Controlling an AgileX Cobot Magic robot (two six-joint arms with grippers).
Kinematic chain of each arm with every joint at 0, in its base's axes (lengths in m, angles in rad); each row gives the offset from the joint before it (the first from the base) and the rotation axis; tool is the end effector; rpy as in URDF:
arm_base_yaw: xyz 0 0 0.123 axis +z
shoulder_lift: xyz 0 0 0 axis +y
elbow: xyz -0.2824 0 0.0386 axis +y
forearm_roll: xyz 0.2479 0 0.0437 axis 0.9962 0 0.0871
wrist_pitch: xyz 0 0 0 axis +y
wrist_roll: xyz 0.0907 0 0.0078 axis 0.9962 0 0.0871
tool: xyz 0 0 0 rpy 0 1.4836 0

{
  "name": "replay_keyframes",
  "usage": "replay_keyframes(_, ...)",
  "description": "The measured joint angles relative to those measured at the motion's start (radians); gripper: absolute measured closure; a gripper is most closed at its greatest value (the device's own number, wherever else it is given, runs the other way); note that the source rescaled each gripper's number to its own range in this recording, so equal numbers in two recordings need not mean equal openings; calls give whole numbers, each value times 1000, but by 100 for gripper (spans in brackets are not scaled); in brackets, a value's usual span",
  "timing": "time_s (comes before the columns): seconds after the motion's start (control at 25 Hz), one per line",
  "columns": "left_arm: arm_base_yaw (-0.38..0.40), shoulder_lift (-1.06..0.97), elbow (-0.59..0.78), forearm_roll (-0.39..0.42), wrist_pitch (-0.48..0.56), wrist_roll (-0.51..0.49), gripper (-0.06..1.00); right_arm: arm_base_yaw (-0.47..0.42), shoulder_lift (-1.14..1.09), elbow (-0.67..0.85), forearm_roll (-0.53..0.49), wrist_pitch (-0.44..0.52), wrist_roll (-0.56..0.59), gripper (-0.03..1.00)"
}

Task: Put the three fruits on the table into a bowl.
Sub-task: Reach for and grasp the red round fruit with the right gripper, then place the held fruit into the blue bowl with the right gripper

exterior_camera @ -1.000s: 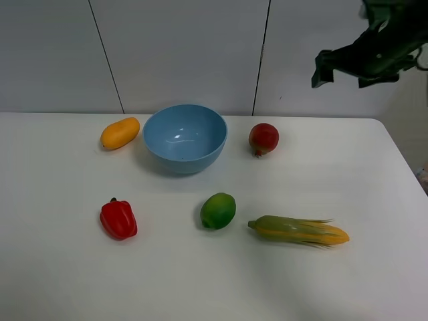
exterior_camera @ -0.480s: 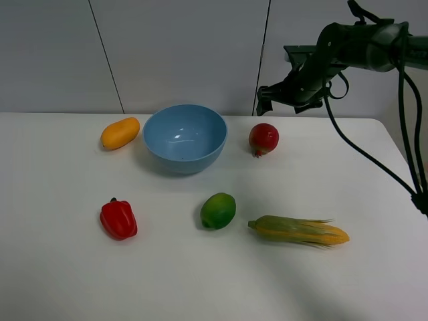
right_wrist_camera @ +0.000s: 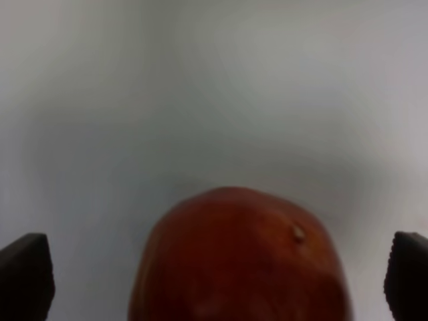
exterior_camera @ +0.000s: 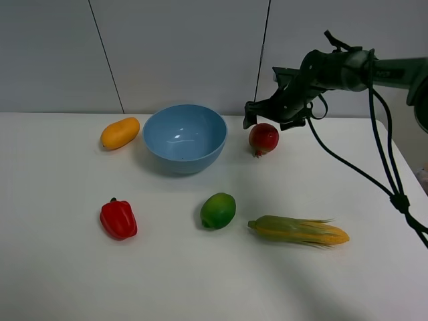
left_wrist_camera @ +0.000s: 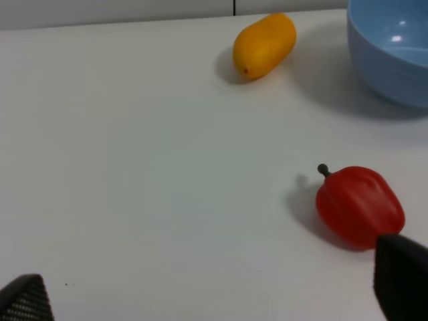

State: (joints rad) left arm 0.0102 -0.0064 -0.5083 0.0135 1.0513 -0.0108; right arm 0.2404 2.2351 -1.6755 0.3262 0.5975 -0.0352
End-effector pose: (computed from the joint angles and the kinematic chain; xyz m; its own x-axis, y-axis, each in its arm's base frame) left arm -0.0064 0.0010 0.2802 -0.4343 -0.0085 -0.9007 -0.0225 0.9997 0.0014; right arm 0.4648 0.1309 0.1495 -0.8922 0.0196 -0.4512 -0.1154 0.9560 0.2696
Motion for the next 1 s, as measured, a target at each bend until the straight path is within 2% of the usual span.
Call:
replay_keyframes(0.32,0,0,0,0,0,0,-5,14,63,0,15,-8,6,0)
replay_keyframes(0.36,0,0,0,0,0,0,-5,14,63,0,15,-8,12,10)
replay_keyframes(0.4,0,0,0,0,0,0,-5,14,63,0,15,-5,22,31)
replay_keyframes(0.44,0,0,0,0,0,0,-5,14,63,0,14,-2,35,57)
replay_keyframes(0.48,0,0,0,0,0,0,-5,14,63,0,15,5,51,97)
replay_keyframes(0.52,0,0,0,0,0,0,-5,14,63,0,16,10,63,93)
replay_keyframes(0.72,0,0,0,0,0,0,-5,14,35,0,12,68,91,93)
replay_keyframes(0.88,0,0,0,0,0,0,-5,14,-82,-16,16,55,91,93)
replay_keyframes(1.0,0,0,0,0,0,0,-5,19,-167,-100,43,48,90,93)
